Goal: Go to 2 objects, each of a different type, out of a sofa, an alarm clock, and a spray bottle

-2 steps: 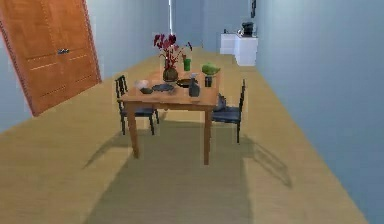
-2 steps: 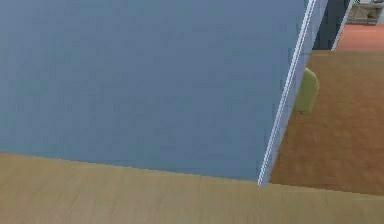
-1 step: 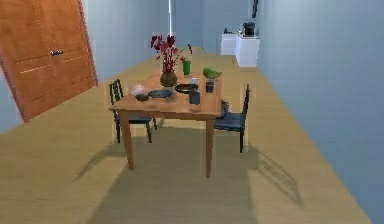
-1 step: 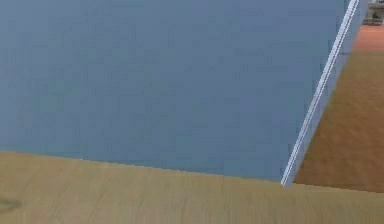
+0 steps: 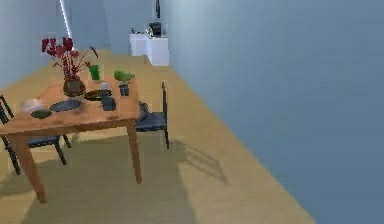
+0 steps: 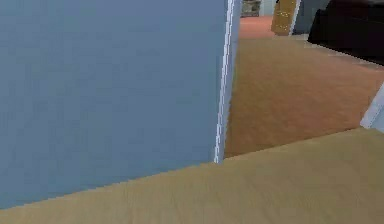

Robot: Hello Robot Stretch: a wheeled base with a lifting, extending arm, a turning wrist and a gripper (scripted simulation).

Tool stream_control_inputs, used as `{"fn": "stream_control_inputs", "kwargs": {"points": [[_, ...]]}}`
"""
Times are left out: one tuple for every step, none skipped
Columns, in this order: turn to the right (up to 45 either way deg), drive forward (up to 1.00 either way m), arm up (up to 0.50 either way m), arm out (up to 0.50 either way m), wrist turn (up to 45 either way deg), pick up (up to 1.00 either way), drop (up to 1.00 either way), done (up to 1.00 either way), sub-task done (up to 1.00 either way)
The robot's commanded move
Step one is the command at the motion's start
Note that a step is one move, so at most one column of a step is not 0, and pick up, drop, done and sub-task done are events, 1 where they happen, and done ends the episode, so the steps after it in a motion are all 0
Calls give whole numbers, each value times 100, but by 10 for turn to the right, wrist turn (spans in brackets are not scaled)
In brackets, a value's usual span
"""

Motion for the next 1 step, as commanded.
{"fn": "stream_control_inputs", "kwargs": {"points": [[0,100,0,0,0,0,0,0,0]]}}
